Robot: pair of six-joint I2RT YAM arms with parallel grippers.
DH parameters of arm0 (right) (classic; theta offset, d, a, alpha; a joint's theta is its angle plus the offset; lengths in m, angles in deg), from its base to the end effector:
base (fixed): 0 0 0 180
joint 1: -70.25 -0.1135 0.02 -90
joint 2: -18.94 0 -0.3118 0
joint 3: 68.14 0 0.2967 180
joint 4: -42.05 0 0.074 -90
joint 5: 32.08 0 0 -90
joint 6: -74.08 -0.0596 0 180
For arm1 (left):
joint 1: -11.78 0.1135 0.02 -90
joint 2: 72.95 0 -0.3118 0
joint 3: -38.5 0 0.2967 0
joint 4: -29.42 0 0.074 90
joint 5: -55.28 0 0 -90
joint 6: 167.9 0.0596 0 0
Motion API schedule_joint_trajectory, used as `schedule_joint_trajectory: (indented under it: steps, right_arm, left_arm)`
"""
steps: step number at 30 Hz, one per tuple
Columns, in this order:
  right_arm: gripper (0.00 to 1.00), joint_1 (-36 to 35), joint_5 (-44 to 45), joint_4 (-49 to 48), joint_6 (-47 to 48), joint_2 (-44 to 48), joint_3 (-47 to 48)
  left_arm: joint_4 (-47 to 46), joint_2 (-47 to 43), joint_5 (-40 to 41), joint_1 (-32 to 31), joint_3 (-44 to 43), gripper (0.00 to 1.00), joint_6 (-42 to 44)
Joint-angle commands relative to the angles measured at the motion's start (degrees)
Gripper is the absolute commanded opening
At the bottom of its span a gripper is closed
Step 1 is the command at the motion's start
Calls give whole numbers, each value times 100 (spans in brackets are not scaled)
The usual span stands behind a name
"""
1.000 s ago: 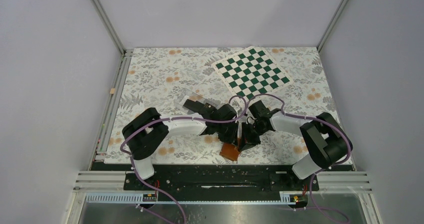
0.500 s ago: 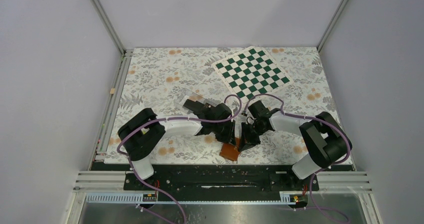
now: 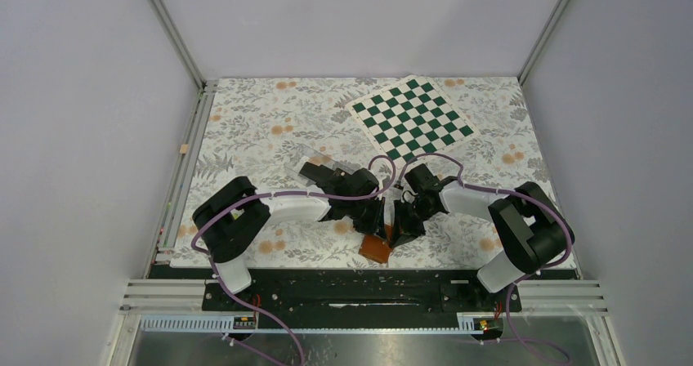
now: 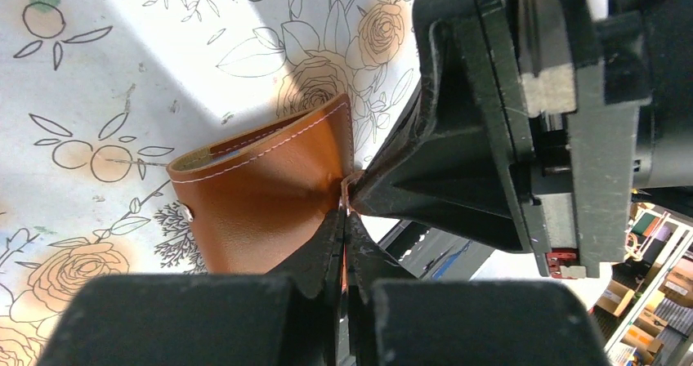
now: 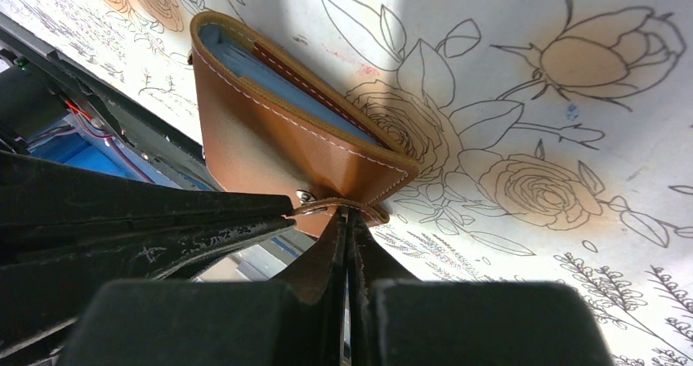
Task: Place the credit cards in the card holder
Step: Close the card holder at the center of the board.
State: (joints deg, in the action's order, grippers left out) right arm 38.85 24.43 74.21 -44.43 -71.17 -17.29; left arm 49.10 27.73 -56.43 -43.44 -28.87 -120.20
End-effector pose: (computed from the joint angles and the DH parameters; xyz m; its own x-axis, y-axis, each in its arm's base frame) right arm 0.2302 0.1790 0.1203 -0.9900 -0.1379 -0.0303 -0.1275 0.7808 0.6117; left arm 0.2121 -0.3441 0.1537 -0.9360 0.2515 -0.2464 0.3518 0.6981 -0.6236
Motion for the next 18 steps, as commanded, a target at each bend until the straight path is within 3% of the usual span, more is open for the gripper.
schedule_joint_trajectory:
  steps: [1,6,9,11,15,18]
  right_arm:
    - [0,-103,352,49,59,-21,99]
    - [0,-99,355,154,66,133,186]
    - [0,-103,352,191,74,121,259]
    - [0,-99,346,209,83,98,289]
    - [0,-104,348,206,83,90,284]
    - [0,-112,348,204,83,82,275]
  left_arm:
    - [-244,10,-190,20,-28,0,44]
    - [-101,25,-149,18,-85,1,93]
    - [-49,72,-138,20,-160,13,115]
    - [-25,103,-153,15,-198,14,126]
    - [-1,140,-173,13,-222,11,135]
    - [0,154,-194,18,-215,1,139]
